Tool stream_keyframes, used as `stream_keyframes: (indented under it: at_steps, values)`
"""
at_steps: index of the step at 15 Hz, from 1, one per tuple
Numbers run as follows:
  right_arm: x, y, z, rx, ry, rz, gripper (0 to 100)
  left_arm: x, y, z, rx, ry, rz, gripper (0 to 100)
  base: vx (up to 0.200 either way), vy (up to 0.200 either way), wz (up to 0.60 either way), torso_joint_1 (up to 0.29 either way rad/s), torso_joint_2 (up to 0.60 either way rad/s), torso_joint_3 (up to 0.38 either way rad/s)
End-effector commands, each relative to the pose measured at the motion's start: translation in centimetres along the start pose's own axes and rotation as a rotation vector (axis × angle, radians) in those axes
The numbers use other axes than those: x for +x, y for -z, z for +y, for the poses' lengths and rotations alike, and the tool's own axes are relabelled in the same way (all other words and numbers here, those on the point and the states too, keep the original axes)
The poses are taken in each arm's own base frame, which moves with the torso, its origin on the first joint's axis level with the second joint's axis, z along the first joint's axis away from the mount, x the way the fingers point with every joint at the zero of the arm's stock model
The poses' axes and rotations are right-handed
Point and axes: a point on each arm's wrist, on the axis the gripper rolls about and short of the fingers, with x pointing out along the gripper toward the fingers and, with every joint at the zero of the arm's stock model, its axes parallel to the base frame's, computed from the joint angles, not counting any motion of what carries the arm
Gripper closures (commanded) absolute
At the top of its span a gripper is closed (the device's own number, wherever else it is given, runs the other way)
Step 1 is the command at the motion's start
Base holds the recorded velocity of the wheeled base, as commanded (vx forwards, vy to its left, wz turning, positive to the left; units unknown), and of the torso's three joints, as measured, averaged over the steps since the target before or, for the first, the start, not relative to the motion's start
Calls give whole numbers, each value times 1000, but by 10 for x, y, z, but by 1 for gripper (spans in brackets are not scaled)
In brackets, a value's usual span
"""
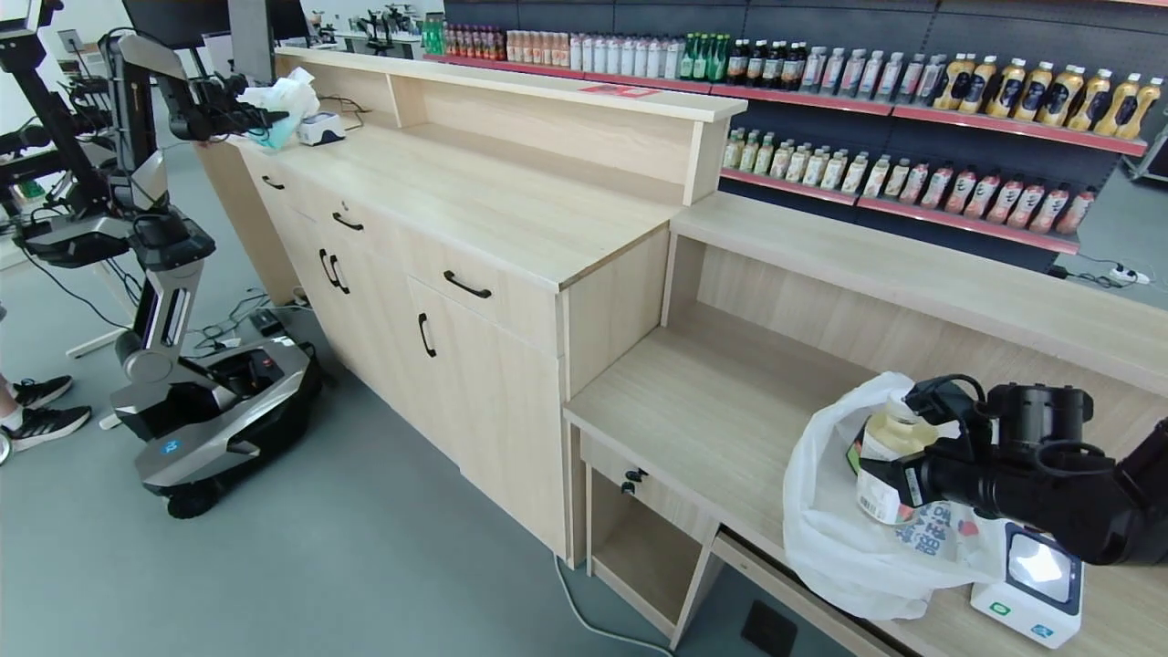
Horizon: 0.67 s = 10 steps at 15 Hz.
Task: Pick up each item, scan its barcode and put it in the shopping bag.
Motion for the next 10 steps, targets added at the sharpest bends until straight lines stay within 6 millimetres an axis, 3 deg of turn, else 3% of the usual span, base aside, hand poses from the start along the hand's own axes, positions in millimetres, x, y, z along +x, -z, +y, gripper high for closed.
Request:
stream_keyframes:
  at_steps: [1,10]
  values:
    - [13,14,2,10,-53,18,100,0,0,0,0,-2,0,100,0,0,0,0,0,0]
    - [43,39,6,-26,-112,-69,100,0,0,0,0,-1,0,100,0,0,0,0,0,0]
